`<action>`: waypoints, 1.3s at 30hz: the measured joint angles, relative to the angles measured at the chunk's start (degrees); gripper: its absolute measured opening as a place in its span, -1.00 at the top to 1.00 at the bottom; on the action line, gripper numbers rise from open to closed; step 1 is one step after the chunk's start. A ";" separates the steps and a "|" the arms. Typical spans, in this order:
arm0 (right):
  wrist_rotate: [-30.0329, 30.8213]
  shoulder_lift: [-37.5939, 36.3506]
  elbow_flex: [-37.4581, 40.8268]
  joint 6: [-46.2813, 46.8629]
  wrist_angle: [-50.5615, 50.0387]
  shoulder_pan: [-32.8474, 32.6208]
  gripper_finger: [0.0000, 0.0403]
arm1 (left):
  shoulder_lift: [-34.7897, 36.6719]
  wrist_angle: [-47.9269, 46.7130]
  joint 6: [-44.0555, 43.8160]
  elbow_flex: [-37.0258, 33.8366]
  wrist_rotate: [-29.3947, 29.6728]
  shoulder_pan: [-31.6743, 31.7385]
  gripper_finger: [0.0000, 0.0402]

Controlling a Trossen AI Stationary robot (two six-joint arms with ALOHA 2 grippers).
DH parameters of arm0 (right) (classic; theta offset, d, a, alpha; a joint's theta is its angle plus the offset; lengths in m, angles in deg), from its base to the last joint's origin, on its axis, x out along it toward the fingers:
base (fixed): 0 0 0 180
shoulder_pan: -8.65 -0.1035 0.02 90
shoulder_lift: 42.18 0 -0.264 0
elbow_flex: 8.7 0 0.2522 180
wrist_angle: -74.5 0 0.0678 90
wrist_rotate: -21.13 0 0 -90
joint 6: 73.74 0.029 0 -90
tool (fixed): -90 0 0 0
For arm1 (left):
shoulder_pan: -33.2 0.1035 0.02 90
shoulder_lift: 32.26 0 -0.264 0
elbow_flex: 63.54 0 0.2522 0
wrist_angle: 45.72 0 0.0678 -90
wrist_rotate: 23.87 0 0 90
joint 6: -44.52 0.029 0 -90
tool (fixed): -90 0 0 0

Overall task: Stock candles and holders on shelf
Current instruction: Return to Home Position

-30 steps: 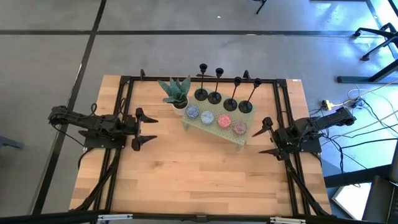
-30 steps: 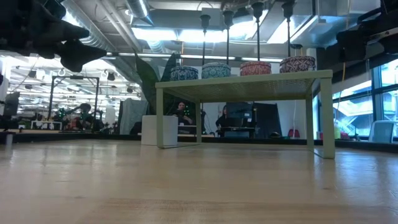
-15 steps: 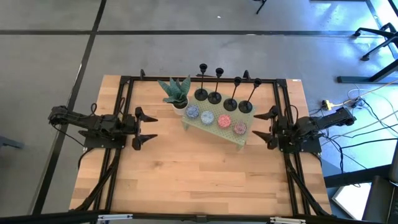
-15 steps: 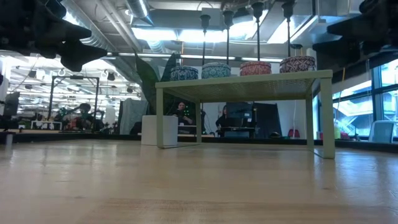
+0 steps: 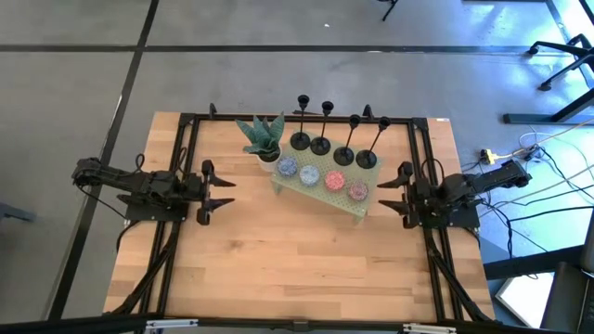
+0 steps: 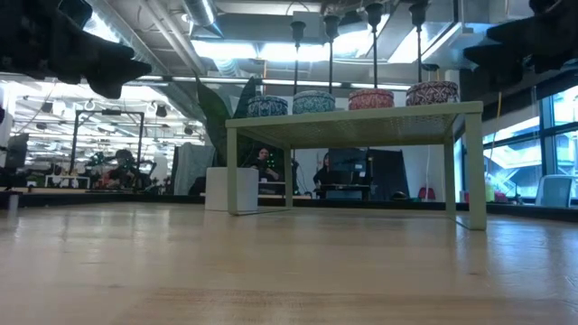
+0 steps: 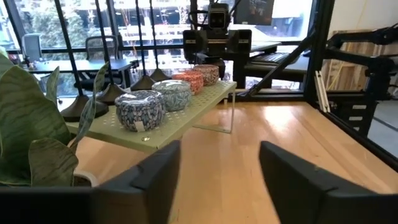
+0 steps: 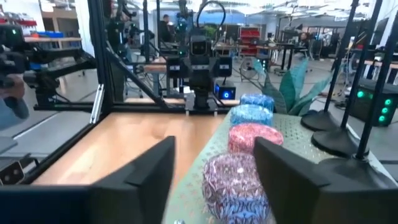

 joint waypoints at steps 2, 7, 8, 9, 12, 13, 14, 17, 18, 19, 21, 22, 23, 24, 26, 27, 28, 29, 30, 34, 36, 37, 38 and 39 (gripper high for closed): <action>-0.02 0.00 0.00 0.05 -0.89 0.00 0.03 | 0.00 0.01 0.17 0.00 -0.03 0.00 0.09; -0.04 0.00 0.00 1.59 -2.95 0.01 0.55 | 0.00 -0.10 0.22 0.00 -0.11 0.00 0.53; -0.04 0.00 0.00 1.60 -3.11 0.02 0.64 | 0.00 -0.10 0.22 0.00 -0.21 0.00 0.62; -0.02 0.00 0.00 1.58 -3.33 0.04 0.71 | 0.00 -0.10 0.22 0.00 -0.25 0.00 0.70; 0.85 0.00 0.00 1.50 -3.34 0.04 0.80 | 0.00 -0.19 -0.44 0.00 -0.27 0.00 0.93; 1.34 0.00 0.00 1.49 -3.34 0.04 0.81 | 0.00 -0.38 -1.16 0.00 -0.26 0.00 0.96; 1.71 0.00 0.00 1.47 -3.37 0.04 0.81 | 0.00 -0.57 -1.68 0.00 -0.19 0.00 0.97; 1.70 0.00 0.00 1.37 -3.41 0.04 0.81 | 0.00 -0.71 -2.36 0.00 0.36 0.00 0.96; 1.54 0.00 0.00 1.36 -3.48 0.04 0.82 | -0.02 -0.71 -2.36 0.00 0.38 0.00 0.96; 1.51 0.00 0.00 1.35 -3.59 0.04 0.82 | 0.00 -0.71 -2.36 0.00 0.39 0.00 0.96; 1.51 0.00 0.00 1.36 -3.80 0.04 0.82 | 0.00 -0.82 -2.36 0.02 0.38 0.00 0.96; 1.51 0.00 0.00 1.34 -3.80 0.04 0.82 | 0.00 -1.16 -2.36 0.03 0.38 0.00 0.96; 1.51 0.00 0.00 1.34 -3.78 0.04 0.82 | 0.00 -1.64 -2.36 0.04 0.38 0.00 0.97; 1.51 0.00 0.00 1.34 -3.80 0.04 0.82 | 0.00 -2.17 -2.36 0.06 0.38 0.00 0.97; 1.50 0.00 0.00 0.64 -3.72 0.04 0.82 | -0.02 -2.72 -2.72 0.04 0.45 0.00 0.97; 1.43 0.00 0.00 0.11 -3.41 0.04 0.82 | -0.02 -2.64 -3.33 0.04 0.70 0.00 0.97; 0.86 0.00 0.00 -0.13 -2.86 0.04 0.82 | 0.00 -2.25 -4.15 0.06 1.22 0.00 0.97; -0.23 0.00 -0.02 -0.42 -2.43 0.04 0.82 | 0.00 -1.62 -5.06 0.04 1.40 0.02 0.96; -1.85 0.00 -0.02 -1.18 -2.27 0.04 0.82 | 0.05 -0.74 -5.39 0.04 1.27 0.02 0.96; -8.18 -0.24 -0.02 -4.52 -2.47 0.04 0.82 | 0.32 3.93 -2.53 0.04 -3.18 0.02 0.95; -8.62 -0.73 -0.02 -4.56 -3.22 0.04 0.82 | 0.93 6.08 -1.65 0.07 -5.12 0.02 0.95; -8.78 -0.95 -0.02 -4.47 -4.14 0.06 0.82 | 1.19 6.39 -1.58 0.13 -5.70 0.00 0.95; -8.77 -1.20 -0.02 -4.27 -5.52 0.06 0.82 | 1.63 6.04 -1.78 0.13 -6.12 0.00 0.95; -8.73 -1.53 -0.02 -3.73 -7.22 0.06 0.82 | 2.01 5.68 -2.15 0.13 -6.19 0.00 0.96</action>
